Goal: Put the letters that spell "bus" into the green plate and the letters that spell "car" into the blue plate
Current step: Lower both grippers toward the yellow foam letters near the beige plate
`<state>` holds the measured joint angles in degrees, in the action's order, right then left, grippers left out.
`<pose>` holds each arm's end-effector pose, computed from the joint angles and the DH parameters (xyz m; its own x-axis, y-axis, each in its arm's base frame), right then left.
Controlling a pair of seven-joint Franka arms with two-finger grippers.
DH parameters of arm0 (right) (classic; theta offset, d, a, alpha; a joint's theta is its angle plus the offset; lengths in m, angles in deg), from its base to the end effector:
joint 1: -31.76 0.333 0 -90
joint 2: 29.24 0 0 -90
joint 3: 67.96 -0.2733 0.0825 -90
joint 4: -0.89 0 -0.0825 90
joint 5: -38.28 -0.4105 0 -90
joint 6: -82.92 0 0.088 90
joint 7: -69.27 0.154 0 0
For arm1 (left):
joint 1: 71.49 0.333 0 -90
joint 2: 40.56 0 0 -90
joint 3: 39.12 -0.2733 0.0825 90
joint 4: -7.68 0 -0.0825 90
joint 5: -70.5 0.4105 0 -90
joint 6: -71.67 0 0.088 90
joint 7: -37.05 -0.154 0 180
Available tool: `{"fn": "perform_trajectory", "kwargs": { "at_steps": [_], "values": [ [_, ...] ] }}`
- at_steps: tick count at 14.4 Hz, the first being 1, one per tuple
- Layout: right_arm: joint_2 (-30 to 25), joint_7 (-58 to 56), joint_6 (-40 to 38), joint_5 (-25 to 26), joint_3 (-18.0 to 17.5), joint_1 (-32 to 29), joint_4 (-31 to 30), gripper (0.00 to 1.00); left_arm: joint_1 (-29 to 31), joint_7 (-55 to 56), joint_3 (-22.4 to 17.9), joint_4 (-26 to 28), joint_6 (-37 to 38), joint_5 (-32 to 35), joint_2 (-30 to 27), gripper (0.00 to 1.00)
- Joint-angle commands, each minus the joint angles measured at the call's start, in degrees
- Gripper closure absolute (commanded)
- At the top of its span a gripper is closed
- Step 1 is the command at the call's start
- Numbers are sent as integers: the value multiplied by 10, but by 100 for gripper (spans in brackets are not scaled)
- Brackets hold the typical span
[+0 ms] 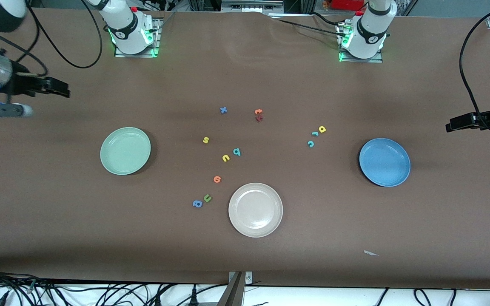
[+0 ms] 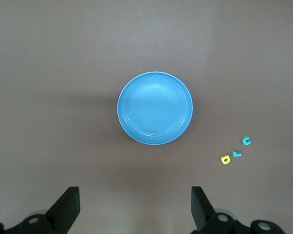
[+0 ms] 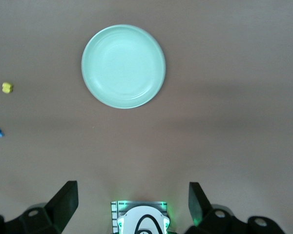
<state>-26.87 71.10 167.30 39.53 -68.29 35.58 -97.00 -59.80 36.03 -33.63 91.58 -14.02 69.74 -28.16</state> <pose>0.5537 0.0366 0.4386 0.9614 0.0357 -0.2728 0.0455 -0.9985 0.0300 0.6106 0.0680 0.4522 0.9794 0.0859 -0.1825 0.0942 -0.9949 0.0370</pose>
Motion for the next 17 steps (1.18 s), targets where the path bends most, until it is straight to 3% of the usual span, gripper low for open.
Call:
{"fn": "perform_trajectory", "kwargs": {
  "at_steps": [1,5,8,11,13,16,17],
  "values": [
    [56,43,23,-12,-5,72,7,0,-17,11,10,0,9,9,3,0],
    [101,262,110,-19,-6,185,-21,0,-69,98,14,0,4,-17,33,0],
    [105,362,234,-19,-6,241,-90,0,-109,163,13,9,-26,-40,68,0],
    [106,456,391,-20,-23,262,-196,1,-137,188,14,75,-95,-63,67,0],
    [123,466,515,-20,-34,263,-256,13,-156,192,14,123,-137,-63,66,0],
    [166,479,557,-20,-40,279,-248,35,-177,195,14,214,-212,-63,61,0],
    [177,480,569,-19,-40,283,-248,35,-178,195,21,241,-239,-63,57,0]
  ]
}}
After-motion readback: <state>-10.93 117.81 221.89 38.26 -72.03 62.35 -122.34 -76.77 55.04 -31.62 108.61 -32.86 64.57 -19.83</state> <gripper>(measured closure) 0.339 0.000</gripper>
